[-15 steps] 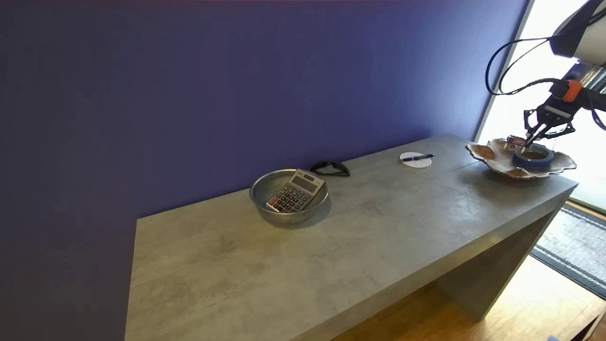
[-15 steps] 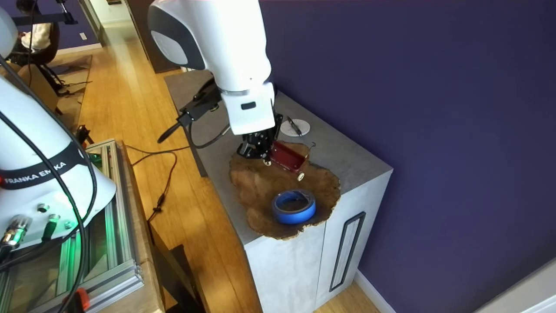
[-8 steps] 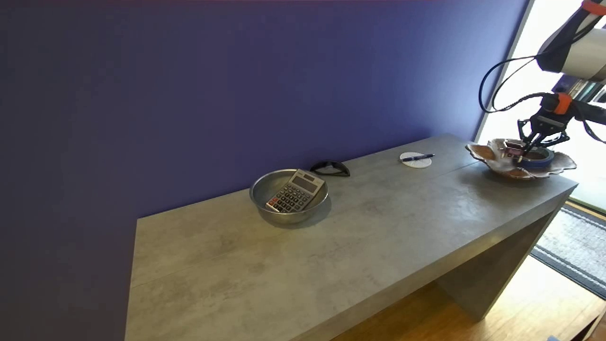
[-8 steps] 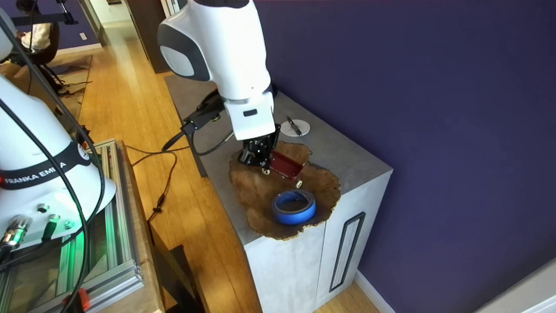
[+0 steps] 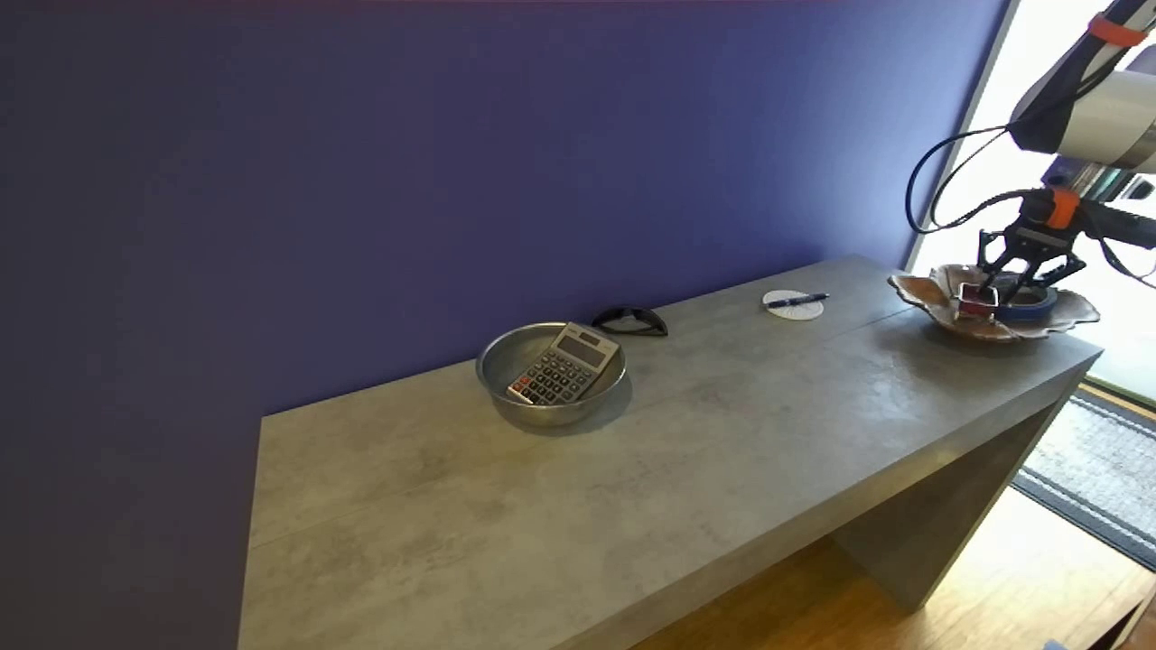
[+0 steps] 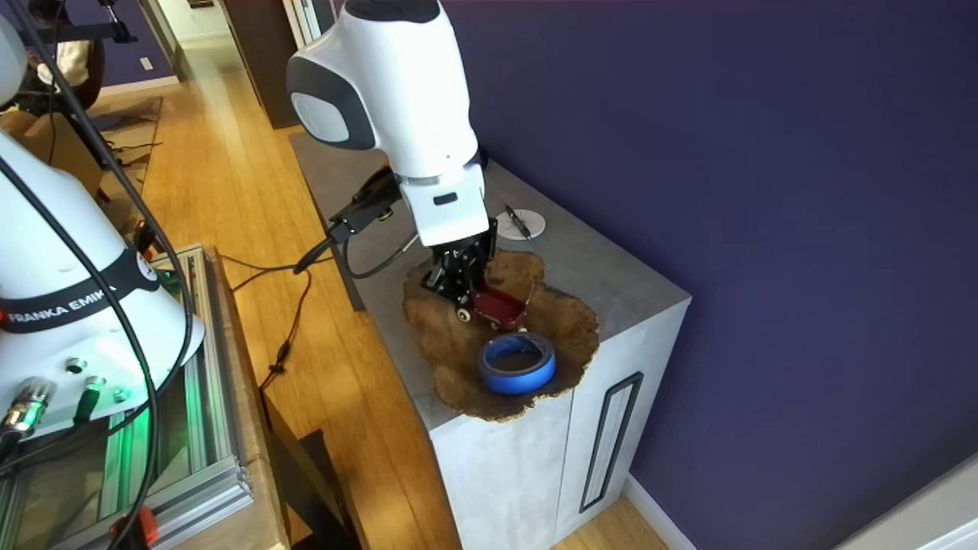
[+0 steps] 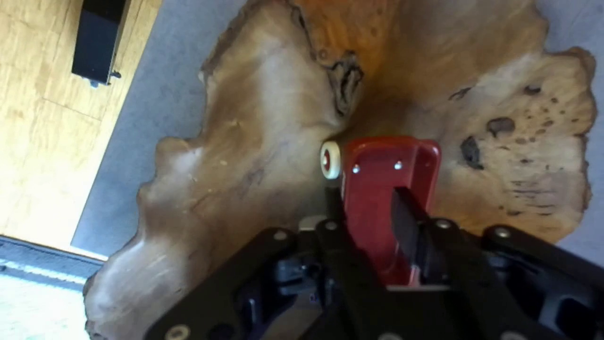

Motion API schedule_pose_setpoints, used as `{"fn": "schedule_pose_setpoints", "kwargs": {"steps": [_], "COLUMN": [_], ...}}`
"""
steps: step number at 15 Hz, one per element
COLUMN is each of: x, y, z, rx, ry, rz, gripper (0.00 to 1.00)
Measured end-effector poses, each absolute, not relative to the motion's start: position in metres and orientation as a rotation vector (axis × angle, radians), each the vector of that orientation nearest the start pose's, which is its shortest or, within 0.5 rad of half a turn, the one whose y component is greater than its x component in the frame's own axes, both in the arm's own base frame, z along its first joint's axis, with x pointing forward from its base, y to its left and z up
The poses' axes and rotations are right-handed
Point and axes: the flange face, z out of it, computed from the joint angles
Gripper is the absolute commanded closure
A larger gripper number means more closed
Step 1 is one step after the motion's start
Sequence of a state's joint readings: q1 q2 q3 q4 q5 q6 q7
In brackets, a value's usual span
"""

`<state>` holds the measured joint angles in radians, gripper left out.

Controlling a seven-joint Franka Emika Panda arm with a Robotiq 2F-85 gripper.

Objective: Put the red wagon in the wooden bowl.

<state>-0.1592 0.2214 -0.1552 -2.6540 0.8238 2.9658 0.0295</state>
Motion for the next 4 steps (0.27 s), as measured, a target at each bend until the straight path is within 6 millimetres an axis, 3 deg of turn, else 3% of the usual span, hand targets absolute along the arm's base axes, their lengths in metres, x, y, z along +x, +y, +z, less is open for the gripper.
{"fn": "schedule_pose_setpoints", "kwargs": {"steps": [3,4], "x": [0.363,0.355], "y": [-0.186,-0.188], "z": [0.185,0.190], "rx": [-2.605,-2.657], "ry": [1.580,1.508], "rz": [-0.212,-0.190], "gripper": [0.14,0.33]}}
